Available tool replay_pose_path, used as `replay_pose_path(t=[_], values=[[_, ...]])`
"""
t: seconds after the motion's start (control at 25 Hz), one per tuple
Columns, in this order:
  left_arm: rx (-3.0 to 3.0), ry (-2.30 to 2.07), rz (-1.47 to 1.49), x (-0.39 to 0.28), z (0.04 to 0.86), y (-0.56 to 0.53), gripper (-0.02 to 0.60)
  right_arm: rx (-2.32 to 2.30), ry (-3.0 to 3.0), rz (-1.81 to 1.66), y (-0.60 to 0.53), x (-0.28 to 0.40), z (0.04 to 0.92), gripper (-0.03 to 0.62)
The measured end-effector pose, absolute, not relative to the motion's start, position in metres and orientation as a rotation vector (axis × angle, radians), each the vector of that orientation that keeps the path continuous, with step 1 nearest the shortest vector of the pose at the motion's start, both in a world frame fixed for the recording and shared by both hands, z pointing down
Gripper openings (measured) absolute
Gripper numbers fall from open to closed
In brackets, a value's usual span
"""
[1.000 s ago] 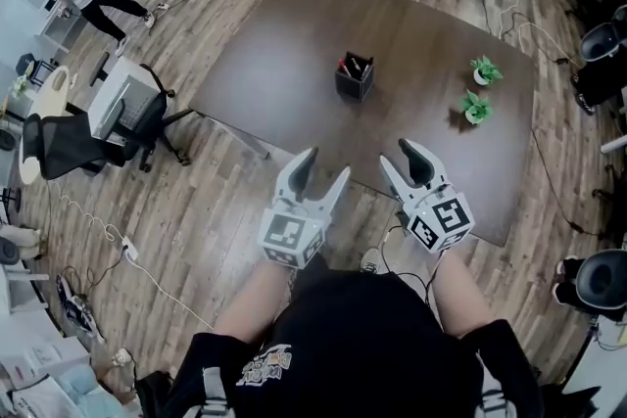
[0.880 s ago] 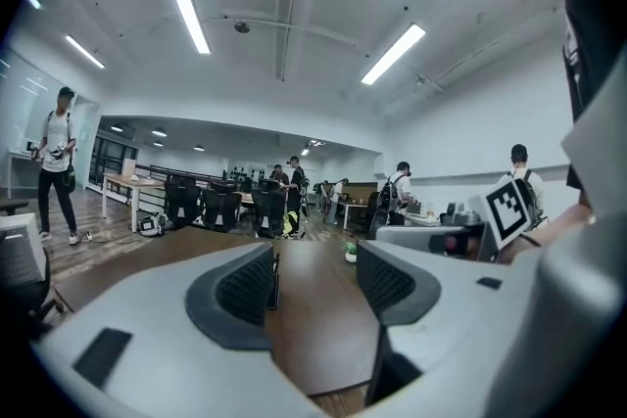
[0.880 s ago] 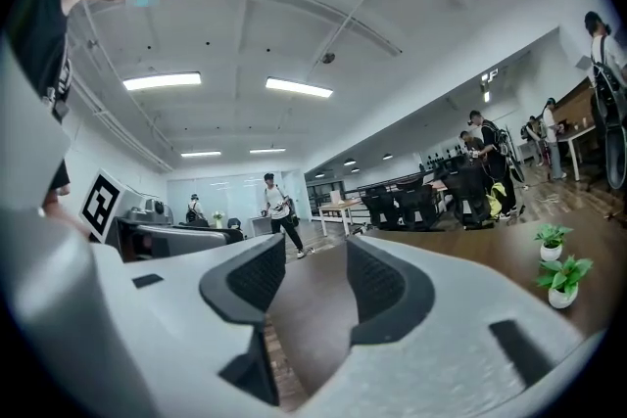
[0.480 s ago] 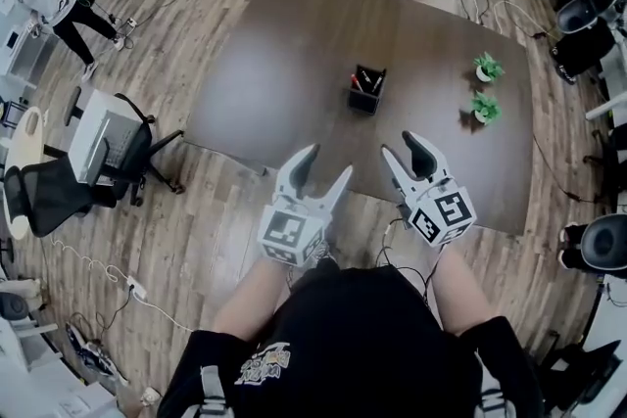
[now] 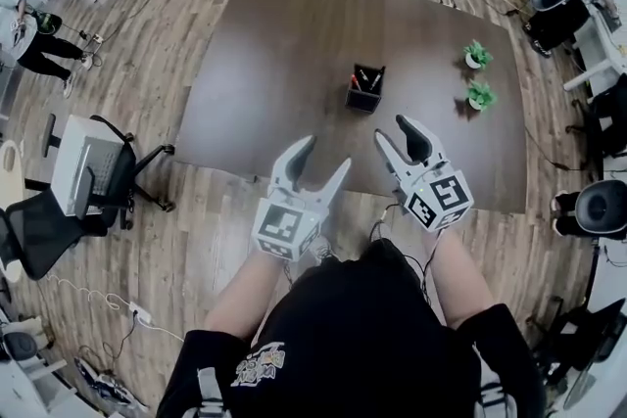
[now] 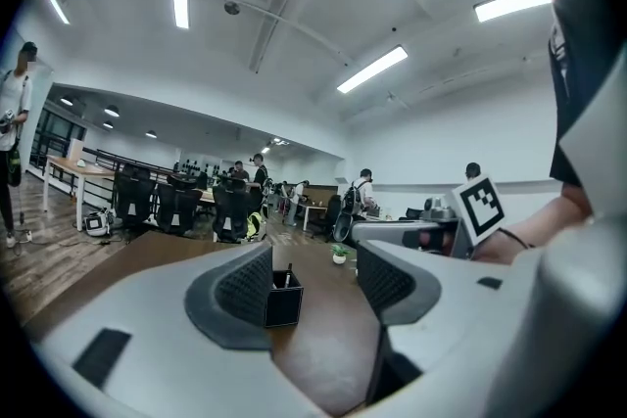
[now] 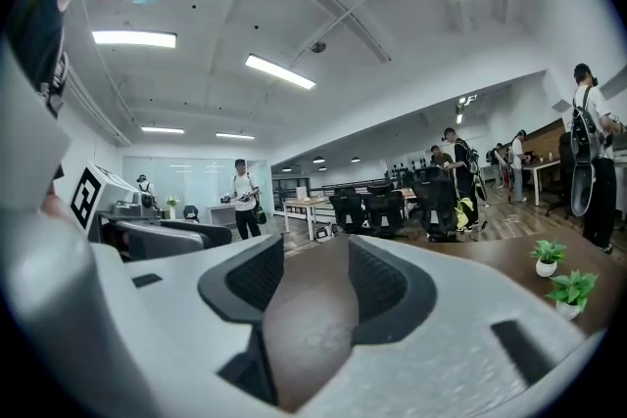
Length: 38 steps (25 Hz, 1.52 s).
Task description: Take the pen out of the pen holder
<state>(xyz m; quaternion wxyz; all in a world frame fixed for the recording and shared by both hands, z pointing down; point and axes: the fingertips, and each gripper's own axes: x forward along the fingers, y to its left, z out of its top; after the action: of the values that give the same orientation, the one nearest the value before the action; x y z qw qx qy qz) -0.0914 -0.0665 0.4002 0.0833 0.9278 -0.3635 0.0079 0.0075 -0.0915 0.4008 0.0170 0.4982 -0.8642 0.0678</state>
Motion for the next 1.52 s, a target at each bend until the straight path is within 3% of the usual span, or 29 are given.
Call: replay_pose_path(t=[0.6,1.52], values=[[2.773,-1.044,0.036,-0.057,0.406,-0.112,0.244,1.518,-2.643,0.212,-0.170,0.039,0.416,0.213],[2.688,-1.080,0.130,-0.009,0.445,-0.179,0.244,1.372,-2.555,0.383,-0.286,0.077,0.525,0.207]])
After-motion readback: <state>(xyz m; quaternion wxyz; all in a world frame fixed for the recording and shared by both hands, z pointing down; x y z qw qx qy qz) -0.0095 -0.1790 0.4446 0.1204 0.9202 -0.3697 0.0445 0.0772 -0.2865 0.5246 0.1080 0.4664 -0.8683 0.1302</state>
